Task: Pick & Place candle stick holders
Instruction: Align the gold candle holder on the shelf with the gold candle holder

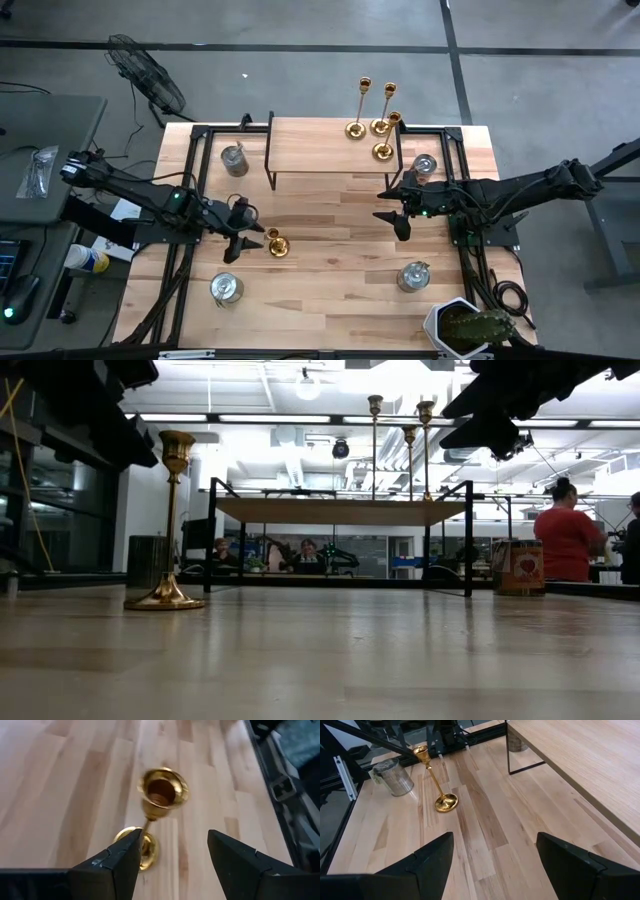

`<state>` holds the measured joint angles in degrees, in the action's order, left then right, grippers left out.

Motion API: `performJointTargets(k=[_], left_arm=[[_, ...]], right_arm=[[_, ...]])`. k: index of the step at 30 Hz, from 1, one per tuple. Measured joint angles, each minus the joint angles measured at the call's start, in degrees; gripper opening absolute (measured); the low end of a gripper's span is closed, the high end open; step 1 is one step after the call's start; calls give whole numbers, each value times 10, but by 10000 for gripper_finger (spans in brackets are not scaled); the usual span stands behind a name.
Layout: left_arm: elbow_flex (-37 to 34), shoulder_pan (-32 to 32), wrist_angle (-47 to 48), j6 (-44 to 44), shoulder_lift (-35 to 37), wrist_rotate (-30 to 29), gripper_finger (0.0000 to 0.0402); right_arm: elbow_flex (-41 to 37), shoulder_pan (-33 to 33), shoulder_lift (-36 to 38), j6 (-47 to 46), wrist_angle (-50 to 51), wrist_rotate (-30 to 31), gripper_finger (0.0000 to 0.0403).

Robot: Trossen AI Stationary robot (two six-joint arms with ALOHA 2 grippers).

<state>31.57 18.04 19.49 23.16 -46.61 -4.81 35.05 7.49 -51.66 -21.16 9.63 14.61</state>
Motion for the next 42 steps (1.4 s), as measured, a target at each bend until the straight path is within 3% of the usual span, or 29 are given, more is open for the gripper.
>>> performJointTargets(k=[5, 20, 25, 32, 38, 42], left_arm=[[-13, 0, -12, -52, 15, 29, 222], [-132, 0, -88, -70, 150, 28, 222], [-175, 0, -123, -113, 201, 31, 222], [-231, 0, -202, -142, 231, 27, 224], [-278, 0, -269, -139, 232, 10, 248], [-306, 0, -324, -139, 231, -32, 278]], right_arm=[[0, 0, 0, 0, 0, 0, 278], [0, 0, 0, 0, 0, 0, 278], [0, 0, 0, 0, 0, 0, 278], [0, 0, 0, 0, 0, 0, 278], [0, 0, 0, 0, 0, 0, 278], [0, 0, 0, 0, 0, 0, 278]])
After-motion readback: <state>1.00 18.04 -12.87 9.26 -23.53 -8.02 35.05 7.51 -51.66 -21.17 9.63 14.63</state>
